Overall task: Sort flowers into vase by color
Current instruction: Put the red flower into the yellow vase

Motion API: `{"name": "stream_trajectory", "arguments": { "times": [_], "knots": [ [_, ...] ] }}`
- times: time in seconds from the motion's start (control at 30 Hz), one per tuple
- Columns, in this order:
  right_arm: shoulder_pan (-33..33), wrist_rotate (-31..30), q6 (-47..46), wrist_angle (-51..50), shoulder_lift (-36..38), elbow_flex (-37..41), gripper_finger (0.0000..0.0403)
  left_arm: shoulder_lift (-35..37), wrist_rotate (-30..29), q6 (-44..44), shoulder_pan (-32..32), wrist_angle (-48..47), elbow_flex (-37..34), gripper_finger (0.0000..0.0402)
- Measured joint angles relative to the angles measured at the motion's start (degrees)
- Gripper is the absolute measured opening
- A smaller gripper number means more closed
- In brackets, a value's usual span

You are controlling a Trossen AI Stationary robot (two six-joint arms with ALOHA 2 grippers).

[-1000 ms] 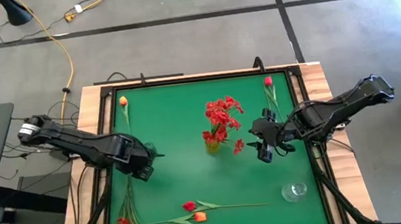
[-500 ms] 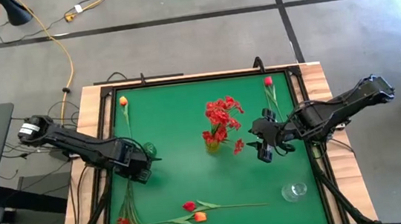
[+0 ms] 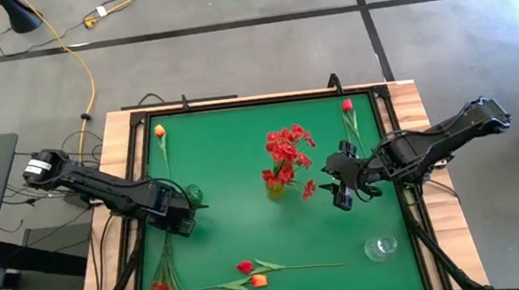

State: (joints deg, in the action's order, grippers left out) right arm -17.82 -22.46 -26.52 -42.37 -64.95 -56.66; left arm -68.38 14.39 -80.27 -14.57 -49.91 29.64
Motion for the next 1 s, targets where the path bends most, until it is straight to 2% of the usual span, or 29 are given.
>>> {"name": "stream_trajectory", "arguments": {
  "times": [0.6, 1.0],
  "knots": [
    [-0.02, -0.09, 0.04, -0.04, 0.0, 0.0, 0.0255, 0.11, 0.28, -1.44, 0.07, 2.76, -2.47, 0.0143],
    [-0.02, -0.2, 0.04, -0.11, 0.0, 0.0, 0.0255, 0.07, -0.09, -1.44, 0.04, 2.83, -2.6, 0.0059]
  ]
}}
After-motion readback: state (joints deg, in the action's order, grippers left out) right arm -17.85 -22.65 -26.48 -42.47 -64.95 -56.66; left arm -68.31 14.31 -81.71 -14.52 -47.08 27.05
